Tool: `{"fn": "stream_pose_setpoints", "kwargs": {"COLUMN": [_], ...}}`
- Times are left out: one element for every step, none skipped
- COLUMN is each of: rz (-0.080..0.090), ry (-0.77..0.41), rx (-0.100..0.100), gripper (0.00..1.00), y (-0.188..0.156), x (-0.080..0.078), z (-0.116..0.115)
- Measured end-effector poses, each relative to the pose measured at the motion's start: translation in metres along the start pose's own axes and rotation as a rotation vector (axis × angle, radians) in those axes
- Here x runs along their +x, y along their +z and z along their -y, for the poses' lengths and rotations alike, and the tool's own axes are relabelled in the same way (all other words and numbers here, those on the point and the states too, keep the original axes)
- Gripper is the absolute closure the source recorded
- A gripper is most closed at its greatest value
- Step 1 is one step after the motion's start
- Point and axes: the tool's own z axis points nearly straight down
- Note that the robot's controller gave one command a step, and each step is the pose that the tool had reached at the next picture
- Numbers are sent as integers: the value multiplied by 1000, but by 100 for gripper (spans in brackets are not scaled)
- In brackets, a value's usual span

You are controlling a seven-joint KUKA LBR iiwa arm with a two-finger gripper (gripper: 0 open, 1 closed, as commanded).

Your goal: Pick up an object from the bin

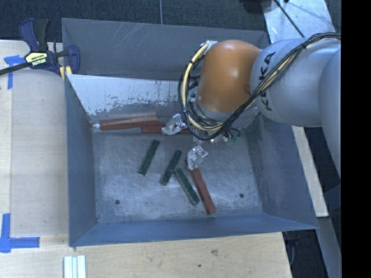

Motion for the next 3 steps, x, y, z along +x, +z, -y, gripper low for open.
{"fn": "stream_pose_setpoints", "kwargs": {"rz": [10, 10, 5], "ry": [-405, -405, -388], "rx": [7, 7, 5], "gripper": [100, 100, 100], "y": [27, 27, -122], "x": [7, 7, -3], "z": [-6, -6, 7]}}
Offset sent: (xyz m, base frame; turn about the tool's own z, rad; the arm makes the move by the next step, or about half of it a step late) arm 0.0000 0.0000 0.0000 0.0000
